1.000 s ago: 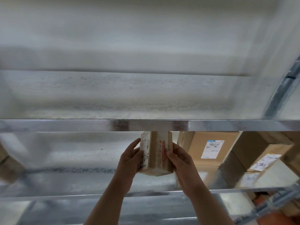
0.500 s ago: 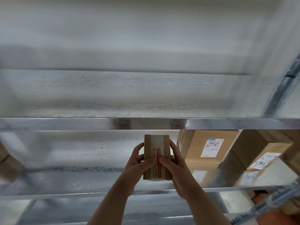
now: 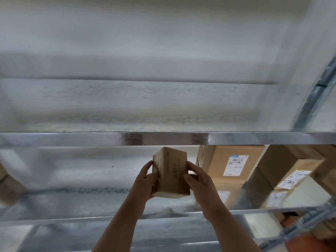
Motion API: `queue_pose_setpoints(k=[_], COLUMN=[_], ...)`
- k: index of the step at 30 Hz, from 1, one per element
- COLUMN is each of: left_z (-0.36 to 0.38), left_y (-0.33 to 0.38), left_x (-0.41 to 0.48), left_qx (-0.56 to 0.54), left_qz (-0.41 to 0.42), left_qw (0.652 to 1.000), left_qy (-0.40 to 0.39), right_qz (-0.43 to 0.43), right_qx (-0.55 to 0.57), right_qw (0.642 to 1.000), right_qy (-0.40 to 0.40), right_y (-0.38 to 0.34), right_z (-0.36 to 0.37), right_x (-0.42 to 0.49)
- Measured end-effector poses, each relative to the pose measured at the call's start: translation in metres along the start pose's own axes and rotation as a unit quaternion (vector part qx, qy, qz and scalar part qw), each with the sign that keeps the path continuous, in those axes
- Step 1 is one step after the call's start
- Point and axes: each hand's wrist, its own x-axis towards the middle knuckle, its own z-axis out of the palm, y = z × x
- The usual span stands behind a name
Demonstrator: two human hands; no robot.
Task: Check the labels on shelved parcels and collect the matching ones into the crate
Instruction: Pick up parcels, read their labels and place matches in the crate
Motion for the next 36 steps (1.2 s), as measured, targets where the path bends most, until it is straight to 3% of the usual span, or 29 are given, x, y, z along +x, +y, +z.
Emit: queue_pose_setpoints(k=[3, 9, 17, 24, 31, 36], left_z=[-0.003, -0.007, -0.004, 0.001, -0.001, 0.008], left_y=[-0.005, -0.015, -0.017, -0.01, -0.011, -0.008], left_x=[-0.002, -0.002, -0.006, -0.006, 0.001, -0.009], left_qx=[-0.036, -0.073, -0.026, -0.048, -0.021, -0.001], left_qz=[0.002, 0.007, 0.054, 0.044, 0.06, 0.037], left_qw=[0.999, 0.993, 0.994, 0.994, 0.998, 0.999], left_qy=[-0.038, -0.092, -0.086, -0.09, 0.021, -0.039], right_qz=[-0.009, 0.076, 0.045, 0.038, 0.007, 0.052], right_qx=[-0.008, 0.092, 0.059, 0.032, 0.088, 0.129], right_qw=[1.0, 0.984, 0.99, 0.995, 0.995, 0.986], right_qy=[-0.027, -0.129, -0.12, -0.086, -0.055, -0.096], right_y=[0.001, 0.001, 0.001, -0.001, -0.002, 0.001], right_z=[0.0, 0.0, -0.002, 0.004, -0.003, 0.0], right_x=[-0.002, -0.004, -0.006, -0.004, -0.007, -0.009])
